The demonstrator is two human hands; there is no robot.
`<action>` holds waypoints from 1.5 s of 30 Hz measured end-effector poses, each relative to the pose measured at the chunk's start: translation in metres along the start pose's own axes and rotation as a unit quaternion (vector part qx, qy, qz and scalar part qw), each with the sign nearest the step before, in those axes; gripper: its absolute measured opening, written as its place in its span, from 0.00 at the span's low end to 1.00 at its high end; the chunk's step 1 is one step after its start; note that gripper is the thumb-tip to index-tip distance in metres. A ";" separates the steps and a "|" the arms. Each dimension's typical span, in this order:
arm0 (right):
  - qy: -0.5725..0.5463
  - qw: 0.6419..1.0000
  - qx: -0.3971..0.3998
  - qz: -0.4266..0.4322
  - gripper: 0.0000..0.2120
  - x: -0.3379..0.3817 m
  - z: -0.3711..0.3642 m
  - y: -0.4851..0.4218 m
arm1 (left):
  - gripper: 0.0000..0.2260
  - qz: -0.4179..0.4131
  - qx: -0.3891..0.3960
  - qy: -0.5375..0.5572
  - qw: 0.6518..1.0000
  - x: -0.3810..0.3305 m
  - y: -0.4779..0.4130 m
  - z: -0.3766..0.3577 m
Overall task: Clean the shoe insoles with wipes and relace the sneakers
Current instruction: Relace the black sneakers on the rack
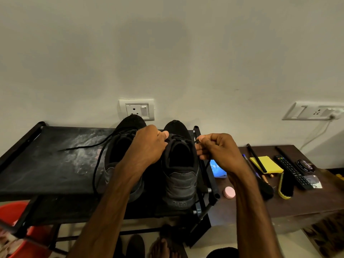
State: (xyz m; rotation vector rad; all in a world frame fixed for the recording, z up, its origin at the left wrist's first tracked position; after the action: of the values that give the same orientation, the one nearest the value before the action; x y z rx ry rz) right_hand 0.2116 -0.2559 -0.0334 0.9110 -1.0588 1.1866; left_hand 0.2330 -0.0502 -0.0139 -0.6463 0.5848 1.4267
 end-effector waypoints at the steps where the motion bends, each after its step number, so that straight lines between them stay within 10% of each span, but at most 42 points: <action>1: -0.002 1.000 0.000 -0.004 0.13 0.000 -0.001 0.000 | 0.16 -0.005 0.005 -0.005 1.000 0.000 0.000 0.000; 45: 0.018 0.999 0.017 0.036 0.07 -0.003 -0.003 0.000 | 0.11 -0.018 0.008 0.040 0.999 0.005 0.001 0.009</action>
State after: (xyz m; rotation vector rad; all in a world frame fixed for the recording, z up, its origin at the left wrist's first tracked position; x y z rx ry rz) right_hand 0.2116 -0.2536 -0.0370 0.8810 -1.0534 1.2798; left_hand 0.2325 -0.0396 -0.0112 -0.7015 0.6442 1.3666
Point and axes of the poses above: each hand's wrist, its own y-axis away from the middle knuckle, its own z-axis out of the back of the hand, x = y × z, the point moved 5 cm from there along -y, towards the middle knuckle, and after that the axes turned 4 degrees about -x, right-handed, at the moved point
